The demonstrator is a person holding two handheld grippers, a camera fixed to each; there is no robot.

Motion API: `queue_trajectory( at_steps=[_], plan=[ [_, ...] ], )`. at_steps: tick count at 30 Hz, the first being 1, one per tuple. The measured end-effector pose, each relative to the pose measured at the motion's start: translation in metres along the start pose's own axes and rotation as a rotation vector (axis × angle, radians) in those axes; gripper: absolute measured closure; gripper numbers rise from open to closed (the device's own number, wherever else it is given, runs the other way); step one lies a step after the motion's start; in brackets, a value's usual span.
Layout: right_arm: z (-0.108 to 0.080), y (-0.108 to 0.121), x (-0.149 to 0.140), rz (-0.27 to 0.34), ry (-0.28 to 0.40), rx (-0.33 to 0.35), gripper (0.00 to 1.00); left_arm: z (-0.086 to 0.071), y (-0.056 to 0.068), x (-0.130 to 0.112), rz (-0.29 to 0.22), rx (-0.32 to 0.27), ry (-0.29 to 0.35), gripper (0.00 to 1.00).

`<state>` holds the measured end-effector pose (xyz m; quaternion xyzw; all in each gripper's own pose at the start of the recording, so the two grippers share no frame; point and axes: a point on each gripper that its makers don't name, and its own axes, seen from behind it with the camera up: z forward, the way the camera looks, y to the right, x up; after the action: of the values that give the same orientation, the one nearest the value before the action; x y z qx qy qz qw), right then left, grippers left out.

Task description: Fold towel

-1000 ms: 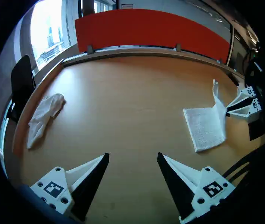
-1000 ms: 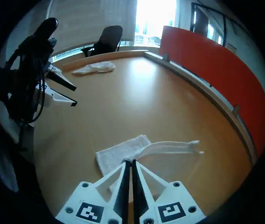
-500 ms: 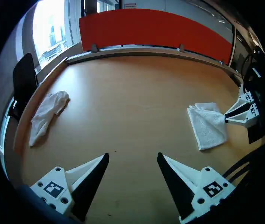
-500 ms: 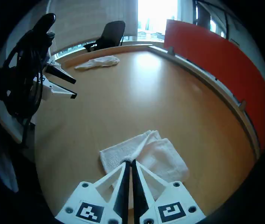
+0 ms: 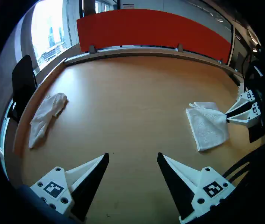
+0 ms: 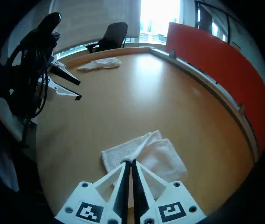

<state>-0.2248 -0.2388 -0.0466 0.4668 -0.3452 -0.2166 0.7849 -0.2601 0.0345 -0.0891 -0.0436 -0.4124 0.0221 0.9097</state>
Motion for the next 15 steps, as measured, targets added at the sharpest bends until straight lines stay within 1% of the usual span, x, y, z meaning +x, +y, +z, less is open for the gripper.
queue_trajectory(
  at_steps=[2, 3, 6, 7, 10, 11, 15],
  plan=[
    [0.0, -0.0005, -0.0003, 0.002, 0.0, 0.003, 0.95, -0.0002, -0.0002, -0.0001, 0.0, 0.001, 0.0, 0.04],
    [0.0, -0.0008, -0.0006, 0.003, 0.0, 0.003, 0.92, -0.0003, -0.0002, -0.0003, 0.0, 0.002, 0.0, 0.04],
    [0.0, -0.0012, -0.002, 0.007, -0.002, 0.004, 0.75, -0.0007, 0.0001, -0.0011, -0.001, 0.003, -0.001, 0.04],
    [0.0001, -0.0013, -0.0028, 0.009, -0.004, 0.003, 0.67, -0.0009, 0.0001, -0.0014, -0.002, 0.003, -0.001, 0.03],
    [-0.0001, -0.0014, -0.0048, 0.015, -0.006, 0.002, 0.34, -0.0013, 0.0001, -0.002, -0.003, 0.004, -0.001, 0.04],
    [-0.0002, -0.0014, -0.0053, 0.017, -0.006, 0.002, 0.28, -0.0015, 0.0, -0.0021, -0.003, 0.004, -0.001, 0.04],
    [-0.001, -0.0002, -0.0088, 0.024, -0.007, -0.009, 0.27, -0.0023, 0.0008, -0.0018, -0.002, 0.005, 0.001, 0.04]
  ],
)
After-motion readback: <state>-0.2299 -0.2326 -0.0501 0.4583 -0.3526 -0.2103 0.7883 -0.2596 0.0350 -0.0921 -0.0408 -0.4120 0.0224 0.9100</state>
